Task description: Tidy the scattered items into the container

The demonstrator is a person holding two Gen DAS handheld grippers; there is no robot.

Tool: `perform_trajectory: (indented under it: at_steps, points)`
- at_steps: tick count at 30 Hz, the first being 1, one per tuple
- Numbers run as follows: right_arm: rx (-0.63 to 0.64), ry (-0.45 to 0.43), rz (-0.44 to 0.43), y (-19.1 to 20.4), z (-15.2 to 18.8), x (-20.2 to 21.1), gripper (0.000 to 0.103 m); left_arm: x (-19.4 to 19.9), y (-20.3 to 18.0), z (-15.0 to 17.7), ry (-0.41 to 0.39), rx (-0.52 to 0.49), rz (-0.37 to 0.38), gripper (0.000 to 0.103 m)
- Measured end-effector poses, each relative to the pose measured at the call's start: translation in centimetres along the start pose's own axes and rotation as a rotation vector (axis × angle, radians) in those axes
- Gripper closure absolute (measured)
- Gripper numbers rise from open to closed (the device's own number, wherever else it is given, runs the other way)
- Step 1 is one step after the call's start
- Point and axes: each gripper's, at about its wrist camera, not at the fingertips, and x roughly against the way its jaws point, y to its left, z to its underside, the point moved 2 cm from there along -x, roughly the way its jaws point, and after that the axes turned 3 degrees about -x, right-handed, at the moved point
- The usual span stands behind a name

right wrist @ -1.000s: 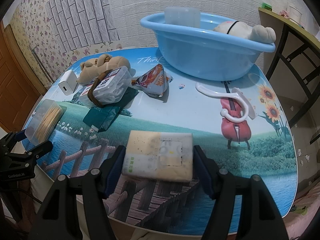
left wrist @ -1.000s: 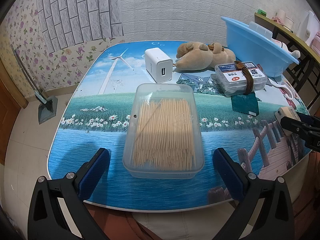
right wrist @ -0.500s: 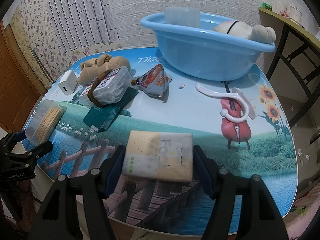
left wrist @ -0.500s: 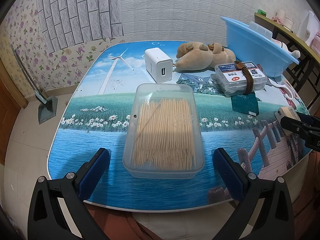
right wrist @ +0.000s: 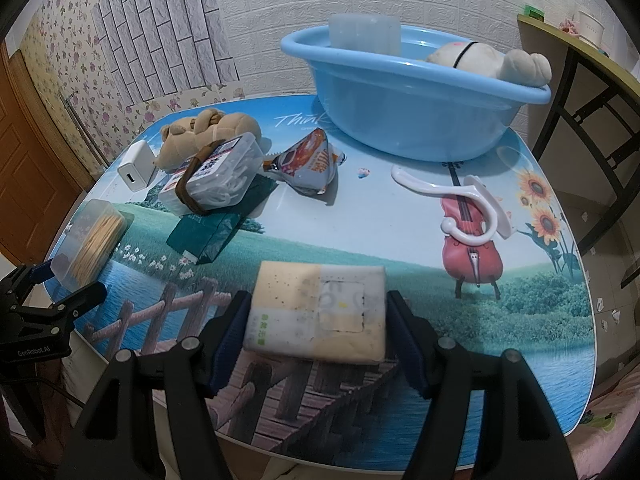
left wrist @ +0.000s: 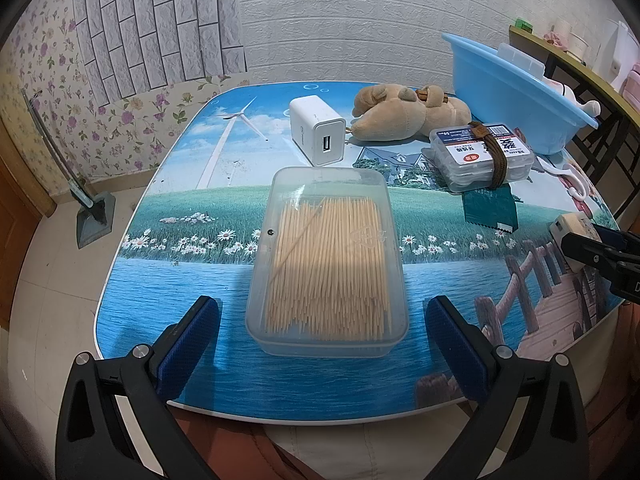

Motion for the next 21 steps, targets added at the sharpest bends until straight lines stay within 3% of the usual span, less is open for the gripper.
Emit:
perform_trajectory:
  at_steps: [21]
  points:
    - [-0.007, -0.007, -0.010, 0.06, 0.02, -0.06, 0.036, 0.00, 0.01, -0.20, -0.001, 0.002, -0.003, 0.000]
